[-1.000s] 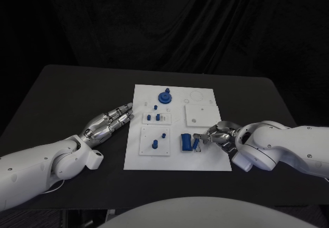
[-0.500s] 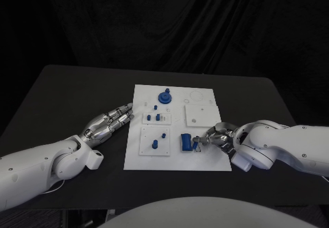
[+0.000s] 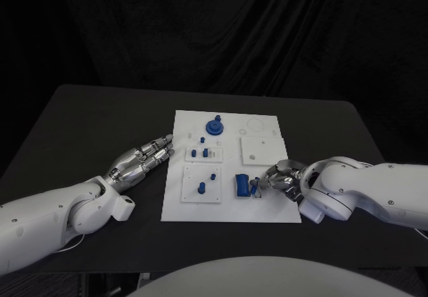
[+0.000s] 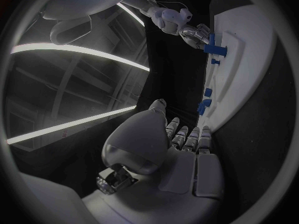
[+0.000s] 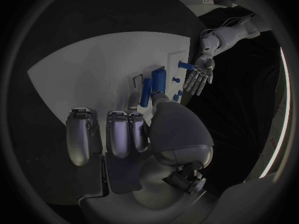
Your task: Assemble the parts on the task board
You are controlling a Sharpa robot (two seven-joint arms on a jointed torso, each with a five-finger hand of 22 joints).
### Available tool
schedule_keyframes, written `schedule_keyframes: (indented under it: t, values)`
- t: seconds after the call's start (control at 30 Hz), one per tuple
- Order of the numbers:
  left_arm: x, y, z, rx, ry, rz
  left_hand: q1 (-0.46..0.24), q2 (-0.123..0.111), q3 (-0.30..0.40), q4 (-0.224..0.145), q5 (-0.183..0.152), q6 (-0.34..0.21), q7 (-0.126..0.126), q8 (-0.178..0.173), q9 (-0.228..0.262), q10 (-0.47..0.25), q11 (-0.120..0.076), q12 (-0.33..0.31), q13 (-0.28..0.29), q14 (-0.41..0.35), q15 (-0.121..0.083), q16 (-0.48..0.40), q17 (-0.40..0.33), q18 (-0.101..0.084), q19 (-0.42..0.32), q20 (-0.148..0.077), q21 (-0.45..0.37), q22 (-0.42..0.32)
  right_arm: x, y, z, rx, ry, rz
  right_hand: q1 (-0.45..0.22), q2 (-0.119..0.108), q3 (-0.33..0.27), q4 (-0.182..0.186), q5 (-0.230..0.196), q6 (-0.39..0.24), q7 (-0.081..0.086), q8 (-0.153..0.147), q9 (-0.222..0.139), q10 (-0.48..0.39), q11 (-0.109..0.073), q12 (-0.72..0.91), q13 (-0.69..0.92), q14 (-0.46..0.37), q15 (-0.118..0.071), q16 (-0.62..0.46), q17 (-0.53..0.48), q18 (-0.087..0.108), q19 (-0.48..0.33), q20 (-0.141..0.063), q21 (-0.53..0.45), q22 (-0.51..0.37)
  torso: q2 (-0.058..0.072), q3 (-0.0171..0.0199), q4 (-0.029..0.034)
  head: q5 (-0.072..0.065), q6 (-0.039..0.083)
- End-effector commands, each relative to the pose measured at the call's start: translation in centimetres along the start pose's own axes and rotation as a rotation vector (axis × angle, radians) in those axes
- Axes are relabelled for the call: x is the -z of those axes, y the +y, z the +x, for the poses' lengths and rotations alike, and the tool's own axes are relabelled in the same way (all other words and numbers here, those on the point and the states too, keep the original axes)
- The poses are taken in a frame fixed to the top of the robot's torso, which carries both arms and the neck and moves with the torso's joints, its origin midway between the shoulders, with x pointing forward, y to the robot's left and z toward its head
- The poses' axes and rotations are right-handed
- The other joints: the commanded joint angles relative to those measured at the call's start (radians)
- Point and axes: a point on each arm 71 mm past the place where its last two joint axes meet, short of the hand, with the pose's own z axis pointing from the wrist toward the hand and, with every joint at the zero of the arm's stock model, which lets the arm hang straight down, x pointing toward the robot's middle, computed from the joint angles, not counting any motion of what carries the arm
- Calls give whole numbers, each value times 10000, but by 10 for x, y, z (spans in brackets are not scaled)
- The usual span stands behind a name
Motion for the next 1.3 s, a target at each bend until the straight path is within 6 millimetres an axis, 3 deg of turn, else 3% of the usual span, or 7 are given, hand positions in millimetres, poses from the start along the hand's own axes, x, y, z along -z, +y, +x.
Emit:
schedule_keyframes:
  t: [0.03,0.17,0.23,0.47,1.1,1.3]
  values:
    - [1,1,3,157,113,256,40,6,35,-7,49,-2,62,63,12,34,-18,4,11,-22,56,-66,-9,116,25,76,-26,-10,0,0,1,-1,-84,-211,111,73,35,53,467,-110,13,-75,23,1058,4,26,2633,878,-15,-61,1747,94,570,-12,-32,2300,2,-3,-4,20,1]
    - [1,2,3,160,112,240,34,10,38,-5,38,-4,69,63,12,33,-14,4,11,-22,57,-66,-9,116,26,77,-26,-9,1,0,0,-44,-143,-325,252,126,203,118,1311,-125,6,-140,80,1058,-1,26,2633,884,-13,-50,1779,95,569,-5,-36,2299,1,2,-12,12,1]
    - [1,2,3,164,116,235,26,12,38,0,26,-4,71,62,12,34,-11,4,11,-22,58,-66,-9,116,26,78,-26,-9,1,0,-1,-58,-164,-364,273,147,340,167,1983,-126,-4,-183,111,1058,-9,26,2633,886,-21,-45,1794,95,568,-10,-39,2299,4,-1,-12,4,1]
    - [1,2,3,178,126,222,26,12,38,0,26,-4,71,62,12,34,-11,4,11,-22,58,-66,-9,116,26,78,-26,-9,1,1,0,-33,-117,-412,346,78,727,149,3021,-93,-40,-238,186,1058,-42,26,2633,888,-47,-43,1803,95,570,-33,-38,2300,5,3,-5,5,1]
    - [2,5,3,217,135,153,10,19,44,8,20,-18,78,59,9,33,-4,4,11,-22,60,-66,-9,117,26,80,-26,-9,1,-1,0,51,11,-382,602,-322,1651,77,4367,-58,-84,-284,352,1058,-91,26,2633,889,-93,-42,1813,98,561,-81,-54,2295,-2,0,-6,39,1]
    - [3,6,3,229,117,132,8,17,48,4,27,-37,74,54,6,30,-1,2,10,-22,63,-66,-9,116,26,81,-26,-9,1,-2,-1,-5,1,-364,586,-334,1795,99,4556,-48,-86,-279,380,1058,-95,26,2633,891,-97,-38,1826,96,564,-85,-48,2297,2,-1,-6,41,1]
